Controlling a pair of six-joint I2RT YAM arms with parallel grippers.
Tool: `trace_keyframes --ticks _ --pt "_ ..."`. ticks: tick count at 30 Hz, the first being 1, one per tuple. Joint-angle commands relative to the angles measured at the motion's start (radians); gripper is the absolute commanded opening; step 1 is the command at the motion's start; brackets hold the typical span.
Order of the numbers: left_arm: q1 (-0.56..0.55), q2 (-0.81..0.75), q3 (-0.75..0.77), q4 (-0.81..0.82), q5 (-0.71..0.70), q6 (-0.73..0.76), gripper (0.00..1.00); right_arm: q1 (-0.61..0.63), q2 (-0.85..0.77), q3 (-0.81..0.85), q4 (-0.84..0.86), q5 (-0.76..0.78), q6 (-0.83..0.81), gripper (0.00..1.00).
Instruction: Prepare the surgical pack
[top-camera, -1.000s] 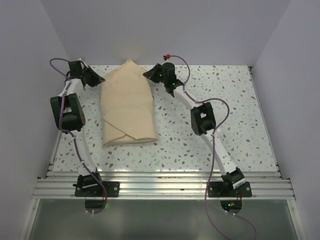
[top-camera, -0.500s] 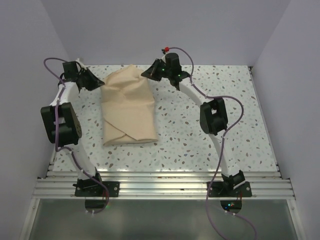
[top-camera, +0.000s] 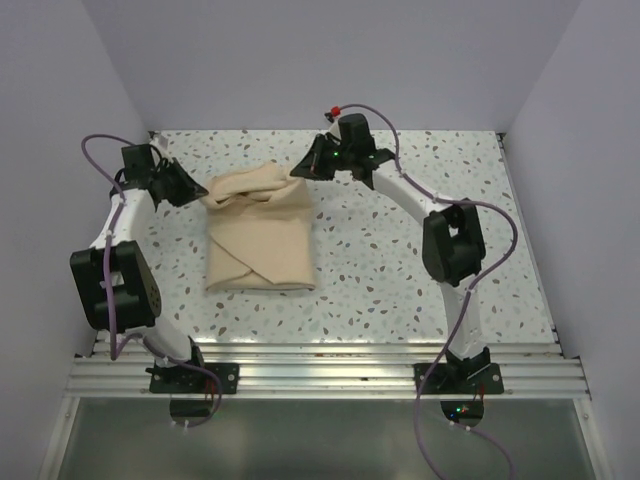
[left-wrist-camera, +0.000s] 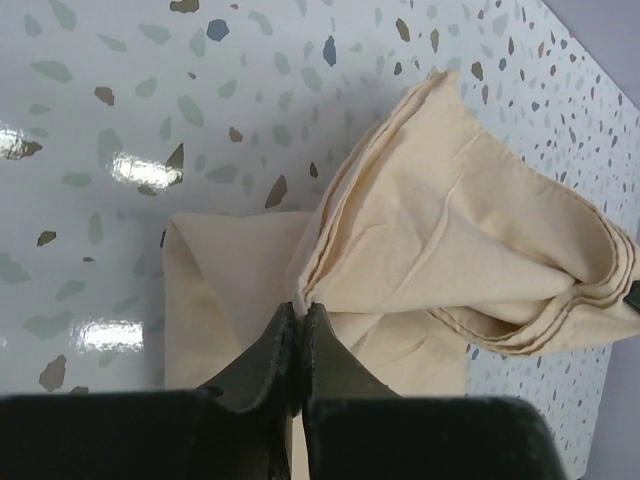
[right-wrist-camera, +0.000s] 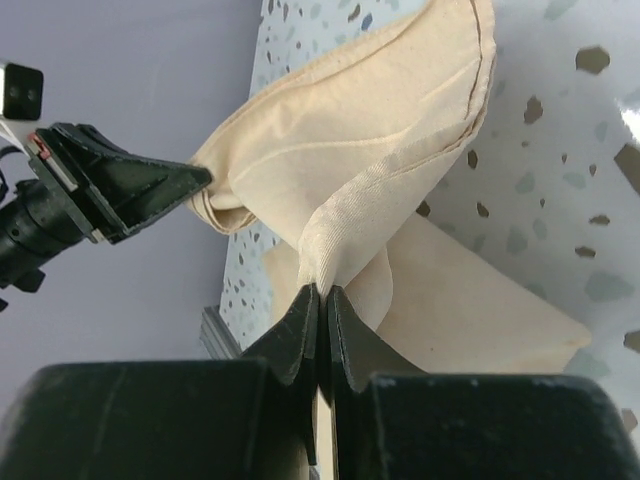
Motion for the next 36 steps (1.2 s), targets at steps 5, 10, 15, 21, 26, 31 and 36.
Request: trace_keyframes --ticks 5,10,15,21,26,31,36 --pt "0.009 -0.108 -0.088 -0.073 -0.08 0.06 0.0 0.013 -0.211 -0.194 -0.042 -0.06 -0.075 0.0" --pt "0.009 -0.148 -0.146 -0.126 -0.152 0.086 0.0 0.051 -0.26 -0.349 -0.049 -0.07 -0.098 0.0" --pt "0.009 -0.195 -0.235 -0.142 -0.165 0.104 0.0 0.079 -0.288 -0.454 -0.077 -0.069 -0.138 0.0" --pt "0.009 -0.221 -0.321 -0.179 -0.181 0.109 0.0 0.082 -0.318 -0.56 -0.169 -0.04 -0.226 0.0" --pt "0.009 -0.226 -0.384 -0.195 -0.209 0.118 0.0 0.082 -0.332 -0.608 -0.246 -0.001 -0.314 0.0" --pt "0.008 -0.215 -0.396 -0.185 -0.207 0.132 0.0 0.084 -0.331 -0.499 -0.205 0.048 -0.386 0.44" --pt "0.009 -0.214 -0.401 -0.18 -0.198 0.153 0.0 0.084 -0.219 -0.288 -0.157 0.051 -0.414 0.7"
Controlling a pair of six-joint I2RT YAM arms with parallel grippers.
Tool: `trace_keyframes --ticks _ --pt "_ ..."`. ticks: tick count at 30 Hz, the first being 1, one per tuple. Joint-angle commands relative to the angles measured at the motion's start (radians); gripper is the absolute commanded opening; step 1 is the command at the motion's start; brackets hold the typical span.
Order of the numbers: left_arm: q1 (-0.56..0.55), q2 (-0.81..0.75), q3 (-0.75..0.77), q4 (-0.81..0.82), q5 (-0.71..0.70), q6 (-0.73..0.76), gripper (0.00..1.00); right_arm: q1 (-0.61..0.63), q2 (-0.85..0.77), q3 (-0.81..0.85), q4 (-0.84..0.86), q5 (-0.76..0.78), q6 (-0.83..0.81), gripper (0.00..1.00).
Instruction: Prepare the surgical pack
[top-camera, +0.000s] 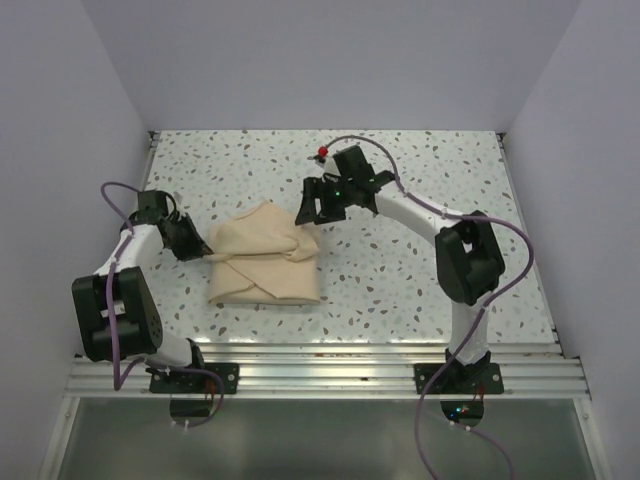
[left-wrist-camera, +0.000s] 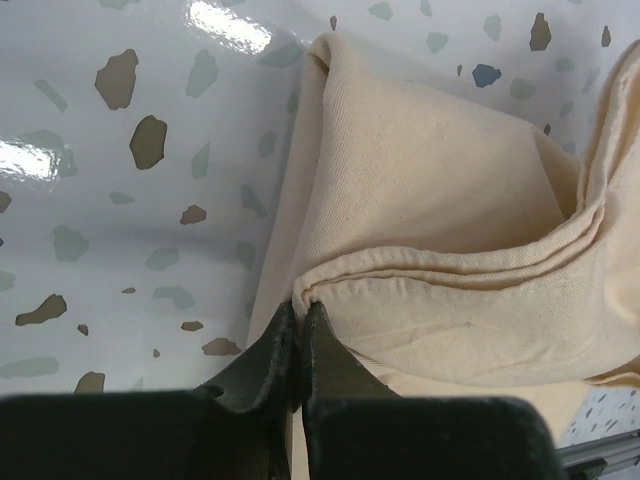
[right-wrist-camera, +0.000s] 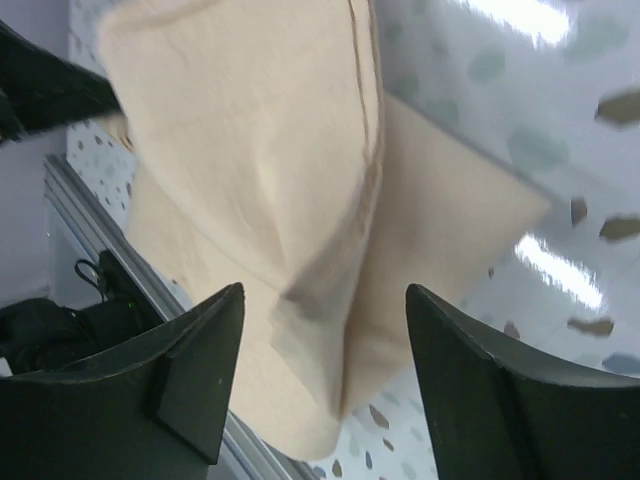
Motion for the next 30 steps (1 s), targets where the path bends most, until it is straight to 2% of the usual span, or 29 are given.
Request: trace_keyframes --ticks 1,4,5,7,8,11,18,25,28,30 --pt "0.011 -0.01 -0.022 -0.014 -0.059 0.063 0.0 -0.001 0.092 0.204 0.057 0.013 -0.075 0.72" --pt "0.011 -0.014 -0.027 -0.011 -0.062 0.077 0.0 -0.003 0.191 0.315 0.062 -0.033 -0.092 0.8" --pt "0.011 -0.014 -0.027 -0.009 -0.063 0.081 0.0 -0.001 0.266 0.4 0.05 -0.068 -0.094 0.84" --pt "0.013 -0.014 -0.025 -0.005 -0.068 0.086 0.0 -0.001 0.364 0.523 -0.015 -0.098 -0.115 0.85" --pt "0.013 -0.014 -0.025 -0.005 -0.065 0.086 0.0 -0.001 0.454 0.647 -0.073 -0.111 -0.121 0.86" --pt "0.013 -0.017 -0.035 0.009 -0.051 0.08 0.0 -0.001 0.57 0.807 -0.121 -0.161 -0.14 0.9" --pt "0.013 -0.031 -0.058 0.018 -0.049 0.089 0.0 -0.001 0.637 0.823 -0.038 -0.287 -0.118 0.94" --pt "0.013 -0.034 -0.059 0.028 -0.036 0.077 0.0 0.035 0.667 0.805 0.092 -0.402 0.006 0.9" --pt "0.013 -0.036 -0.056 0.026 -0.028 0.072 0.0 0.039 0.694 0.837 0.115 -0.408 0.049 0.85" --pt "0.013 -0.039 -0.058 0.025 -0.03 0.072 0.0 0.04 0.711 0.867 0.135 -0.424 0.095 0.76"
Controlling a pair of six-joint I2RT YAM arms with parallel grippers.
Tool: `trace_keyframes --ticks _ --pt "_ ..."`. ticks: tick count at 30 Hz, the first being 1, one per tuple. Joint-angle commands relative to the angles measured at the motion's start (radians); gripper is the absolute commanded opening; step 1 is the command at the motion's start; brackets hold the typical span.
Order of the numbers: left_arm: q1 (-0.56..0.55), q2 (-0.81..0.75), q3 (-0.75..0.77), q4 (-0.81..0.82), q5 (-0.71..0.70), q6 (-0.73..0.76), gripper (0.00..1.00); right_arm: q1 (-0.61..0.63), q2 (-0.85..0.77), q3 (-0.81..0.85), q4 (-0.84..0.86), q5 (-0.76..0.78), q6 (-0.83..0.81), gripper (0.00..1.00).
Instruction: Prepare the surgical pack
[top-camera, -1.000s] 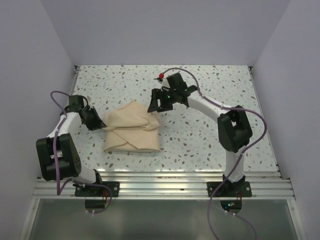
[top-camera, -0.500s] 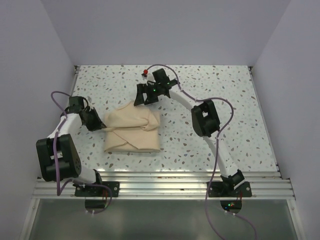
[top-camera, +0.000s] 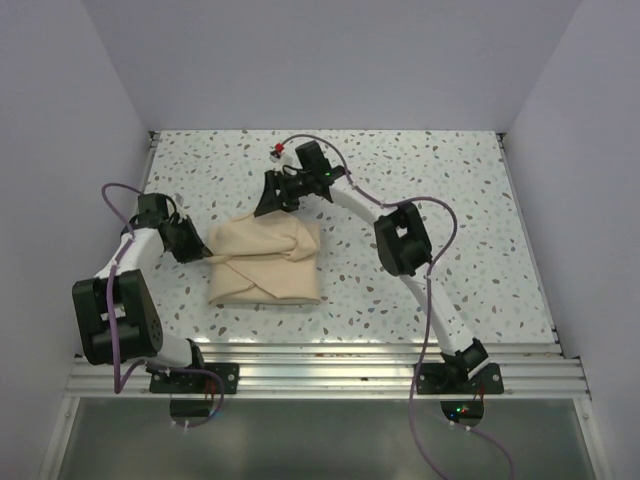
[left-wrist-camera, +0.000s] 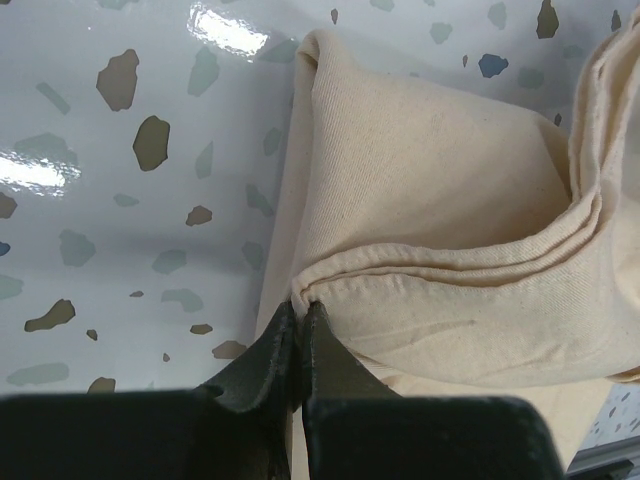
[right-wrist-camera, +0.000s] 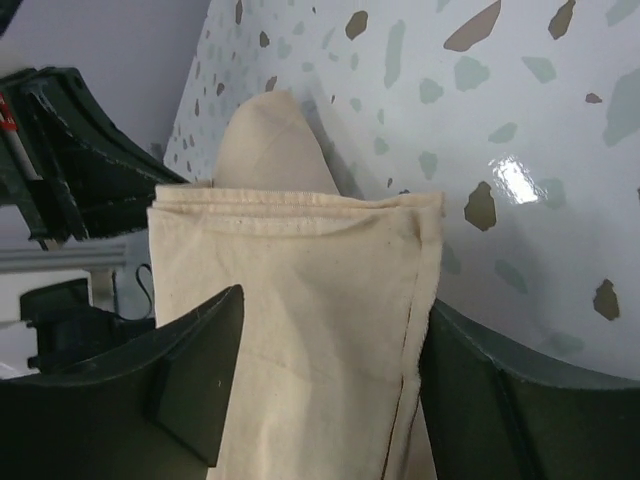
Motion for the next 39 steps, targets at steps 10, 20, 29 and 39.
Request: trace_keyframes --ticks 10,20,29,39 --pt "0.011 -0.043 -0.004 -0.024 -0.039 0.004 0.06 0.006 -0.018 0.13 -0.008 -0.035 0.121 0.0" --pt "0.023 -0.109 0.05 -0.09 -0.179 -0.076 0.43 0.071 -0.373 -0.133 -0.123 -0.032 0.072 0.0" --pt "0.048 -0.146 0.157 -0.178 -0.259 -0.082 0.46 0.25 -0.626 -0.544 -0.163 0.012 -0.029 0.0" --pt "0.054 -0.171 0.151 -0.21 -0.28 -0.085 0.47 0.33 -0.77 -0.825 -0.174 0.099 -0.098 0.0"
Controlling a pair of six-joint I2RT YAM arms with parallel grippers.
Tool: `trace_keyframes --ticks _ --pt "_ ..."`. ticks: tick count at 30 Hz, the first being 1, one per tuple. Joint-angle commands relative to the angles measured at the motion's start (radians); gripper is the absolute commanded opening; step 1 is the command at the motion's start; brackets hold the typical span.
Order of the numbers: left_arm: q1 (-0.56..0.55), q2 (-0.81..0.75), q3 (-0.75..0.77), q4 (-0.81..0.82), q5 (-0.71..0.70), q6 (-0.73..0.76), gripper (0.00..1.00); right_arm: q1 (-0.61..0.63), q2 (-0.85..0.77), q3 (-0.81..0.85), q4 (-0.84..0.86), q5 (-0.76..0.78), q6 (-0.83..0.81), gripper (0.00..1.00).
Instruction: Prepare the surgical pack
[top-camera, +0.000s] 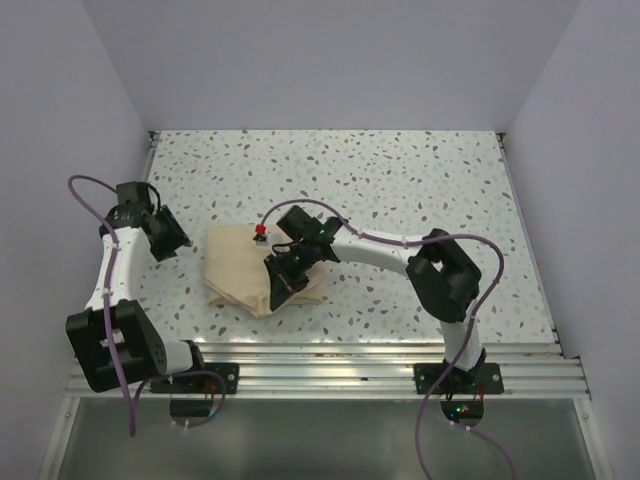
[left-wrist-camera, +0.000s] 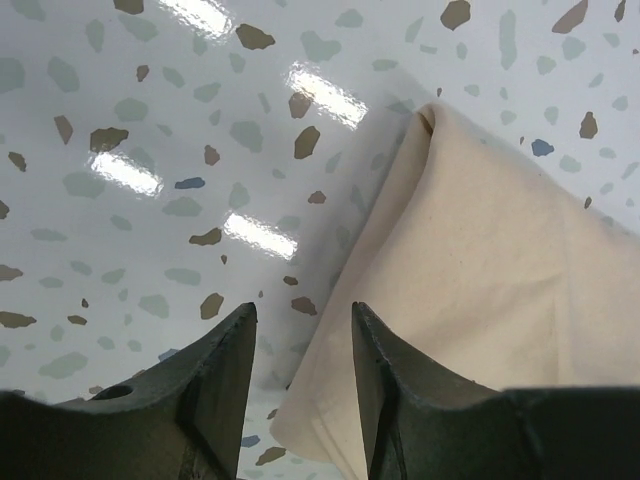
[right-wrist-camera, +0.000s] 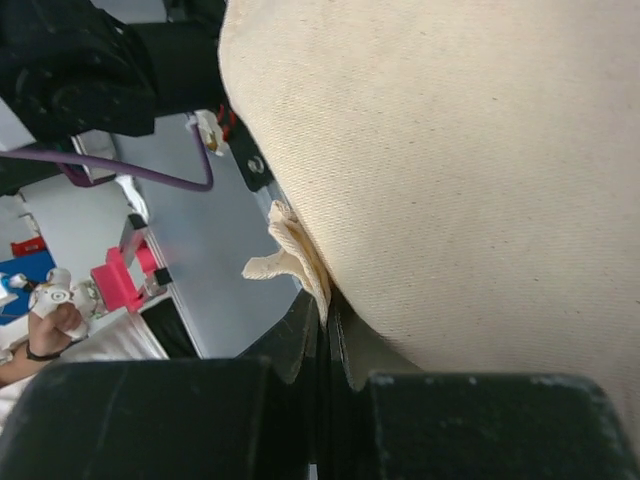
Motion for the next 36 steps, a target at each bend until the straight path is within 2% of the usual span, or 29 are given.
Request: trace_keyframes --ticks 1,4,9,11,15,20,23,24,26,29,31,34,36 --pt "0.015 -0.037 -0.004 0.028 -0.039 -0.006 0.47 0.0 -0.155 -0.011 -0.071 0.041 -0.066 0.0" --pt "0.015 -0.055 -0.048 0.031 -0.047 -0.015 0.47 0.0 -0.187 -0.003 -0.096 0.055 -0.074 0.0" --pt "0.017 -0.072 -0.067 0.056 -0.033 -0.035 0.47 0.009 -0.181 -0.042 -0.056 -0.02 -0.059 0.0" --pt "0.017 -0.06 -0.046 0.08 0.04 -0.036 0.45 0.017 -0.158 -0.045 -0.07 -0.036 -0.076 0.0" --pt "0.015 -0.016 0.008 0.095 0.12 -0.022 0.41 0.061 -0.111 -0.056 -0.054 -0.077 -0.079 0.1" --pt "0.012 0.012 0.024 0.152 0.293 -0.021 0.35 0.091 -0.028 -0.054 -0.09 -0.131 -0.103 0.14" --pt "-0.006 0.006 -0.024 0.22 0.41 -0.038 0.29 0.086 -0.028 -0.049 -0.134 -0.145 -0.142 0.34" --pt "-0.015 0.004 -0.033 0.232 0.444 -0.041 0.29 0.072 -0.052 -0.051 -0.139 -0.143 -0.14 0.41" --pt "-0.049 0.007 -0.046 0.253 0.459 -0.041 0.28 0.011 -0.116 -0.088 -0.099 -0.148 -0.078 0.5" --pt "-0.09 0.009 -0.059 0.312 0.554 -0.051 0.22 -0.114 -0.18 -0.146 0.06 -0.183 0.072 0.58" --pt "-0.132 0.014 -0.061 0.335 0.58 -0.065 0.17 -0.153 -0.197 -0.131 0.099 -0.186 0.093 0.59" --pt "-0.182 0.04 -0.078 0.39 0.643 -0.099 0.13 -0.17 -0.14 -0.036 -0.027 -0.152 0.016 0.59" --pt "-0.204 0.052 -0.09 0.401 0.666 -0.114 0.11 -0.178 -0.117 -0.017 -0.062 -0.119 -0.01 0.54"
